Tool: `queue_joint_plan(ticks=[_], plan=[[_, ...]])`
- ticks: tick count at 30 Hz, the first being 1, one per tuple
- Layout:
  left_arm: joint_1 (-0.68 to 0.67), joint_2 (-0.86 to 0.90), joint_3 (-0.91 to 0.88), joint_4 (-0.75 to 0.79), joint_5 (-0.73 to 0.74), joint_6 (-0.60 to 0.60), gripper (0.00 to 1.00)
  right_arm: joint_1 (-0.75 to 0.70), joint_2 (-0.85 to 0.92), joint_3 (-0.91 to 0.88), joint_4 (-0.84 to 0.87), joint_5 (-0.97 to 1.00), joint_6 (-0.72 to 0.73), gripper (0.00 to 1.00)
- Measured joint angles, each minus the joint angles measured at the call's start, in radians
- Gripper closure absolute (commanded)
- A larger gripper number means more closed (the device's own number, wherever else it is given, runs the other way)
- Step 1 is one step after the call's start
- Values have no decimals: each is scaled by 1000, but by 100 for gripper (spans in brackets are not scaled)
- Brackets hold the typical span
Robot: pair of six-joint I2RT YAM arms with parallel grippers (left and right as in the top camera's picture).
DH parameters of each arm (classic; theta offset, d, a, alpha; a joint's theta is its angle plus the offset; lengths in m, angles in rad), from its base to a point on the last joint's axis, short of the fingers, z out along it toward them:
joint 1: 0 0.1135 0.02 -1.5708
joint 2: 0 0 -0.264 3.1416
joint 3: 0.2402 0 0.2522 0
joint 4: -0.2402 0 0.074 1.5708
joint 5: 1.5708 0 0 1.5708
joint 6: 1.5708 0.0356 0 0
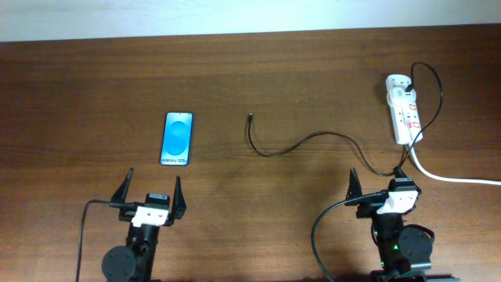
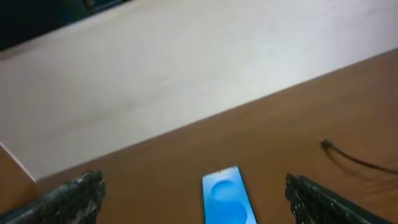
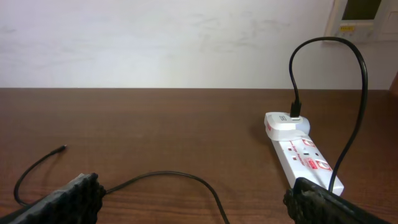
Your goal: Plug charger to phone and switch on socket
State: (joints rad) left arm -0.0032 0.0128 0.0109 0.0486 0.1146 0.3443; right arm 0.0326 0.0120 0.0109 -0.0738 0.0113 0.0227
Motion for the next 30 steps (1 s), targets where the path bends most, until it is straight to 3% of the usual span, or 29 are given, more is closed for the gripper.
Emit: queue_joint_plan(ticks=[13,20,30], plan=[[0,34,50,-20,71,-1,1,0,0,0,0,0,1,2],[0,463,392,-56,144,-4,1,0,1,0,0,5,0,2],[3,1264,1101,-555,273,-11,1,0,0,0,0,8,0,2]])
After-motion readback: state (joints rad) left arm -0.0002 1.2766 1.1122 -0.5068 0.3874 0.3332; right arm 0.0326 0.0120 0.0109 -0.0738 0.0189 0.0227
